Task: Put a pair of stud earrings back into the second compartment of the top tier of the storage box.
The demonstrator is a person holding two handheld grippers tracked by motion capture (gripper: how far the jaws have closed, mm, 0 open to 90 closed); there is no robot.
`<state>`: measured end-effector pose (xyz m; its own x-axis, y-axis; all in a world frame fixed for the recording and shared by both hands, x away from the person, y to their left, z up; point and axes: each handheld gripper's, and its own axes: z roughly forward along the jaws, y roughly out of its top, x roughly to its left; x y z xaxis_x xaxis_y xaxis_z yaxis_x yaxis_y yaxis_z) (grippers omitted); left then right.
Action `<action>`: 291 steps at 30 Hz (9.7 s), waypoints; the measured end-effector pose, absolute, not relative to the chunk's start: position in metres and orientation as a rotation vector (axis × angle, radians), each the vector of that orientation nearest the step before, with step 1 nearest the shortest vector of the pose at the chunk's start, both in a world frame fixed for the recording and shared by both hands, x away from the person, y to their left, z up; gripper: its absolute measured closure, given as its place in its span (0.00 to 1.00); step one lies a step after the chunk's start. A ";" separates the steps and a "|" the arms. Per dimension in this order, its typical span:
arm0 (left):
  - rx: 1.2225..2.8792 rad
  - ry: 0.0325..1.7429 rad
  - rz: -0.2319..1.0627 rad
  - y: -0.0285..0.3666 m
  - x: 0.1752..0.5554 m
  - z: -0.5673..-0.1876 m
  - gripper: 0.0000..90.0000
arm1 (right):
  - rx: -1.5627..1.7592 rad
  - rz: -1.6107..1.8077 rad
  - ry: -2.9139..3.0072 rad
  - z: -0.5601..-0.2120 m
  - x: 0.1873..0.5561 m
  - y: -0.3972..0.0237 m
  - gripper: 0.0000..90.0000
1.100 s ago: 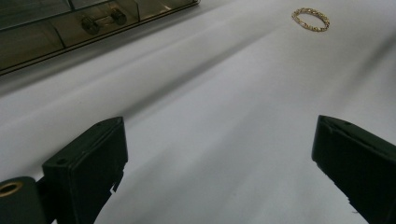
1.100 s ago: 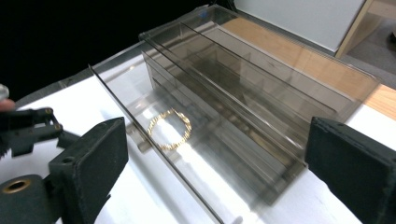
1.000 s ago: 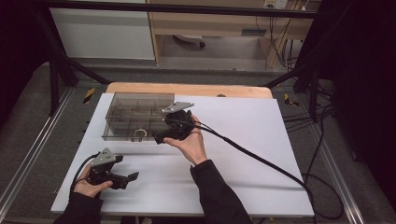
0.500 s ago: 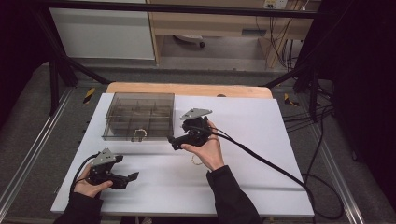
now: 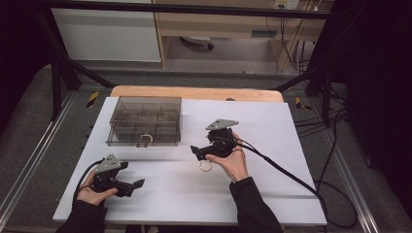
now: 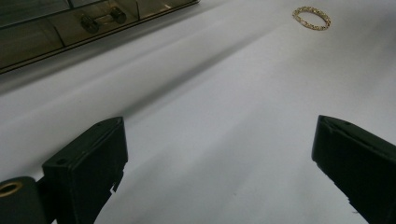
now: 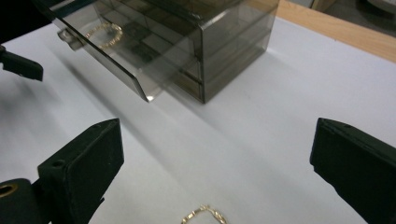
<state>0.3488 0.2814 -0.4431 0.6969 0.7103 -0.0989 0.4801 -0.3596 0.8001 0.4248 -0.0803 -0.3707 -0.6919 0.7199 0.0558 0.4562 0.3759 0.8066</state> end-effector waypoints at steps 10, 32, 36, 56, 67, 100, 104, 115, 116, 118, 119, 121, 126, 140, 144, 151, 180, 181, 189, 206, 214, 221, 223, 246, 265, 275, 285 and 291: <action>2.030 0.911 0.333 0.281 0.349 -0.443 0.04 | 1.112 1.193 2.339 -0.392 0.423 -0.107 0.05; 2.031 0.912 0.334 0.281 0.349 -0.443 0.04 | 1.154 1.108 2.429 -0.428 0.423 -0.122 0.18; 2.030 0.912 0.335 0.281 0.349 -0.443 0.04 | 1.158 1.092 2.448 -0.432 0.423 -0.120 0.26; 2.031 0.913 0.333 0.281 0.349 -0.443 0.04 | 1.156 1.102 2.487 -0.442 0.423 -0.111 0.62; 2.031 0.913 0.333 0.281 0.349 -0.443 0.04 | 1.152 1.075 2.510 -0.446 0.422 -0.108 0.78; 2.028 0.913 0.332 0.281 0.349 -0.443 0.04 | 1.135 1.029 2.508 -0.445 0.421 -0.103 0.97; 2.028 0.913 0.332 0.281 0.349 -0.443 0.04 | 1.133 1.039 2.507 -0.443 0.421 -0.104 0.97; 2.025 0.911 0.330 0.281 0.349 -0.443 0.04 | 1.123 1.067 2.500 -0.436 0.419 -0.107 0.97; 2.025 0.911 0.330 0.281 0.349 -0.443 0.04 | 1.120 1.070 2.501 -0.435 0.419 -0.107 0.97; 2.025 0.911 0.331 0.281 0.349 -0.443 0.04 | 1.118 1.073 2.500 -0.434 0.419 -0.108 0.97; 2.025 0.910 0.330 0.281 0.349 -0.443 0.04 | 1.113 1.076 2.497 -0.433 0.419 -0.108 0.97; 2.024 0.911 0.331 0.281 0.349 -0.442 0.04 | 1.114 1.077 2.500 -0.432 0.418 -0.108 0.97; 2.024 0.911 0.331 0.281 0.349 -0.442 0.04 | 1.112 1.086 2.494 -0.428 0.417 -0.110 0.97; 2.026 0.910 0.330 0.281 0.349 -0.443 0.04 | 1.090 1.124 2.470 -0.414 0.414 -0.115 0.97; 2.025 0.910 0.330 0.281 0.349 -0.443 0.04 | 1.088 1.134 2.463 -0.411 0.414 -0.116 0.97; 2.026 0.910 0.330 0.281 0.349 -0.443 0.04 | 1.072 1.140 2.460 -0.403 0.414 -0.115 0.97; 2.024 0.910 0.329 0.281 0.349 -0.442 0.04 | 0.998 1.177 2.453 -0.378 0.415 -0.097 0.97; 2.024 0.910 0.329 0.281 0.349 -0.443 0.04 | 1.008 1.178 2.452 -0.377 0.414 -0.097 0.97; 2.025 0.910 0.329 0.281 0.349 -0.442 0.04 | 0.984 1.191 2.446 -0.371 0.415 -0.093 0.97; 2.026 0.909 0.328 0.281 0.349 -0.443 0.04 | 0.951 1.216 2.441 -0.359 0.418 -0.076 0.97; 2.025 0.909 0.328 0.281 0.349 -0.442 0.04 | 0.935 1.233 2.433 -0.351 0.421 -0.066 0.97; 2.025 0.908 0.328 0.281 0.349 -0.442 0.04 | 0.920 1.245 2.429 -0.347 0.423 -0.056 0.97; 2.024 0.908 0.328 0.281 0.349 -0.442 0.04 | 0.916 1.247 2.428 -0.345 0.423 -0.054 0.97; 2.026 0.906 0.329 0.281 0.349 -0.442 0.04 | 0.881 1.265 2.425 -0.335 0.429 -0.025 0.97; 2.022 0.905 0.327 0.281 0.349 -0.442 0.04 | 0.851 1.265 2.422 -0.330 0.435 -0.001 0.97; 2.021 0.905 0.327 0.281 0.349 -0.441 0.04 | 0.844 1.266 2.420 -0.329 0.438 0.009 0.97; 2.022 0.904 0.327 0.281 0.349 -0.441 0.04 | 0.848 1.271 2.420 -0.331 0.443 0.019 0.97; 2.022 0.903 0.327 0.281 0.349 -0.441 0.04 | 0.852 1.274 2.419 -0.332 0.445 0.026 0.97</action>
